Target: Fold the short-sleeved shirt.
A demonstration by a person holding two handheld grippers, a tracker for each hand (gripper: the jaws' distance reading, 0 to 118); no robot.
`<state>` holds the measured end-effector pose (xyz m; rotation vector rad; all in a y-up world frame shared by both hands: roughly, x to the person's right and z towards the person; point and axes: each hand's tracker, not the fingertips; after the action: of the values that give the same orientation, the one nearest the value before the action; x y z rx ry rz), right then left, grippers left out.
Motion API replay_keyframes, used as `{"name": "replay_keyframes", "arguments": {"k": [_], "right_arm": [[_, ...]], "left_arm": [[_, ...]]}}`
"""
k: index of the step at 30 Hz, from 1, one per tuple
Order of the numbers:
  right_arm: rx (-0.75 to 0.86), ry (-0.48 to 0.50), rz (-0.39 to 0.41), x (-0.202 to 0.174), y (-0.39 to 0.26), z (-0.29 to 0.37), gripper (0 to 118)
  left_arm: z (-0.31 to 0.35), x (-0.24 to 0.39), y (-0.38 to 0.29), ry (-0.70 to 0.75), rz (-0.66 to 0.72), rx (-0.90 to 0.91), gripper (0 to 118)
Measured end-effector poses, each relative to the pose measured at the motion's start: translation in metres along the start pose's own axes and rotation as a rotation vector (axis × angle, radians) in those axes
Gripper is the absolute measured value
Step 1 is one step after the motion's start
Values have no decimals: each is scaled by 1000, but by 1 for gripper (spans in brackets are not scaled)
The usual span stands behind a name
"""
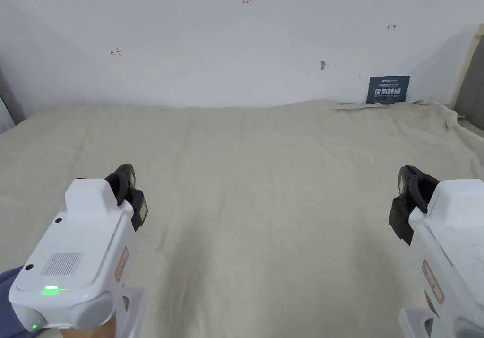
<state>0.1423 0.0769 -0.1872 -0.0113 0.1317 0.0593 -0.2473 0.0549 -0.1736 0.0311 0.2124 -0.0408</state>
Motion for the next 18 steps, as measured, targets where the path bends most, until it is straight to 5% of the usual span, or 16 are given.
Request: {"name": "replay_keyframes", "arguments": {"k": [18], "right_arm": [[11, -28, -1, 6, -2, 8, 0]], "left_arm": [[8, 32, -7, -50, -17, -11, 0]]}}
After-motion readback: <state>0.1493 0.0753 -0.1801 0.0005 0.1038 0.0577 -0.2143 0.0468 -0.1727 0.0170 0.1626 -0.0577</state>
